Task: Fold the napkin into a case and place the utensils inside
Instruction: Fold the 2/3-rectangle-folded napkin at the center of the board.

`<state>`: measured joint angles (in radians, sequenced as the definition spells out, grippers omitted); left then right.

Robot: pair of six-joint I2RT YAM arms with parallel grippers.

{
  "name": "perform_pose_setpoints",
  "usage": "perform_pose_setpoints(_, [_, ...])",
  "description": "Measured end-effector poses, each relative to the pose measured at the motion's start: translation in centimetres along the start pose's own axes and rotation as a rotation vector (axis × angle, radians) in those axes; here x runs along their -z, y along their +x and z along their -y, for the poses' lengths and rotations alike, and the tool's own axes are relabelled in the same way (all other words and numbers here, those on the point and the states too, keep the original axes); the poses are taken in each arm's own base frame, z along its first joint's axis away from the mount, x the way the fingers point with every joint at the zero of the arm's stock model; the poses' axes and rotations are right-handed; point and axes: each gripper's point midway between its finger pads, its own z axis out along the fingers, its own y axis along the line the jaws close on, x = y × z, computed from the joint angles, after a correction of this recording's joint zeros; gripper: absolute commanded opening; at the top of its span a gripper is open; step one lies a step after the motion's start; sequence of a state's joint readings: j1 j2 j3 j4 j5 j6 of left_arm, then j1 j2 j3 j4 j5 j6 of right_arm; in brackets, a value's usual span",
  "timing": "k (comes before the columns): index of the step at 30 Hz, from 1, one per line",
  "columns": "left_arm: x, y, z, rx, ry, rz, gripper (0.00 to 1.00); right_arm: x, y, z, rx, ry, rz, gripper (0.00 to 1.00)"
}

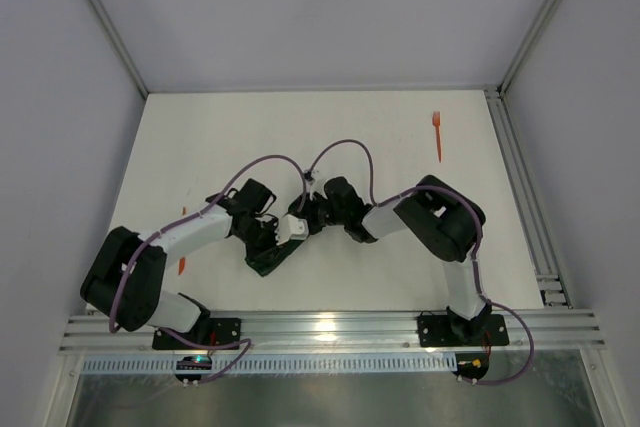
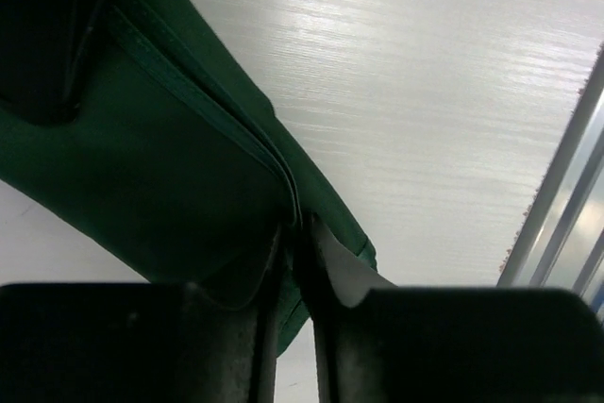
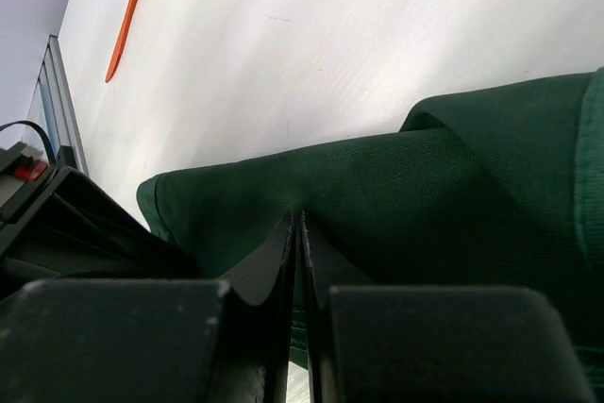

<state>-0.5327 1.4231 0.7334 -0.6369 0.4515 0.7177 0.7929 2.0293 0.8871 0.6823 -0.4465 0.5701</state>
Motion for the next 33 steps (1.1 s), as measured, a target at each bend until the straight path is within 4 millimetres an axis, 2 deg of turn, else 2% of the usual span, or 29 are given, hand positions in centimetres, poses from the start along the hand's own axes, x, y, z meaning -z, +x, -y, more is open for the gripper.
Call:
perform_pose_setpoints(1, [0.1,-0.1,0.3,0.001,0.017,0.002,0.29,0.1,-0.1,0.1,-0.008,0.003,0.001,0.08])
perform_pose_setpoints(4, [1.0,-1.2,1.8,-0.005,0.104,0.028,0.36,0.1,-0.1,0.3,-0.019,0.006,0.001,0.08])
perform_pose_setpoints(9, [4.7,-5.8,3.3,-0.071,0.199,0.149,0.37,0.2,-0.3,0.4,-0.024,0.008,0.003,0.08])
perform_pose_setpoints(12, [6.4,-7.1,2.7,-0.087,0.143,0.205,0.38,0.2,-0.3,0.4,-0.025,0.008,0.003,0.08])
perform_pose_setpoints(14, [6.5,-6.8,1.4,-0.065,0.063,0.196,0.39,0.2,-0.3,0.4,-0.025,0.007,0.003,0.08])
perform_pose_setpoints(17, [4.7,-4.5,-1.3,-0.031,-0.069,0.131,0.43,0.2,-0.3,0.5,-0.025,0.007,0.003,0.08])
perform_pose_setpoints(18, [3.9,-3.5,-1.7,-0.026,-0.097,0.102,0.55,0.2,-0.3,0.5,-0.025,0.007,0.003,0.08])
perform_pose_setpoints(21, [2.1,-1.0,-1.7,-0.045,-0.131,0.016,0.62,0.3,-0.3,0.5,-0.028,0.007,0.004,0.08])
perform_pose_setpoints(23, [1.4,-0.6,-1.3,-0.083,-0.141,-0.018,0.67,0.3,-0.3,0.5,-0.030,0.006,0.006,0.08])
perform_pose_setpoints(30, [0.5,-0.5,-2.7,-0.156,-0.247,-0.060,0.62,0.4,-0.2,0.5,-0.041,0.004,0.013,0.07])
perform_pose_setpoints(33, [0.3,-0.5,-3.3,-0.162,-0.269,-0.074,0.63,0.4,-0.2,0.5,-0.040,0.003,0.014,0.07])
